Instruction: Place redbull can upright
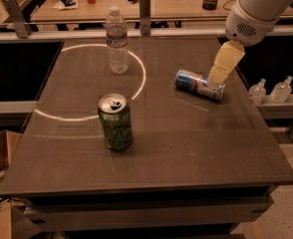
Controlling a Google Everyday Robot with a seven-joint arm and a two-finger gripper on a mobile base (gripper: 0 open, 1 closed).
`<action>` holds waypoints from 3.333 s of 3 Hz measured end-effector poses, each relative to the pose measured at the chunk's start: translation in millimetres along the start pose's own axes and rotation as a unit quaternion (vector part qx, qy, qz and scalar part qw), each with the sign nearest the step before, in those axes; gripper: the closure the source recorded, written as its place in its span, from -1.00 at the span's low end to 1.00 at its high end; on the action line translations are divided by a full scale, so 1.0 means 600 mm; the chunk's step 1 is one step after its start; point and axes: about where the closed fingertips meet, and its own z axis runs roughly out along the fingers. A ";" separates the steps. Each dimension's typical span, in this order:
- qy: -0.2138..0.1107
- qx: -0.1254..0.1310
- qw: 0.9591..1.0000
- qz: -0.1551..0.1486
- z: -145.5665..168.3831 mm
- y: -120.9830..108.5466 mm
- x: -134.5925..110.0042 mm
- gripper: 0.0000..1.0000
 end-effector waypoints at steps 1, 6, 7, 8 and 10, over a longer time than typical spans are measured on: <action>-0.014 -0.026 0.999 0.021 0.046 -0.006 -0.008 -1.00; 0.053 -0.026 0.998 -0.009 0.191 -0.001 -0.031 -0.66; 0.058 -0.029 0.998 -0.010 0.195 -0.003 -0.022 -0.17; 0.061 -0.032 0.998 -0.015 0.197 0.002 -0.018 0.28; 0.014 -0.024 0.999 -0.043 0.150 0.015 -0.035 1.00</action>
Offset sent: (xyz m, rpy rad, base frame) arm 0.0336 0.0326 -0.0734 0.0921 0.0892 -0.0121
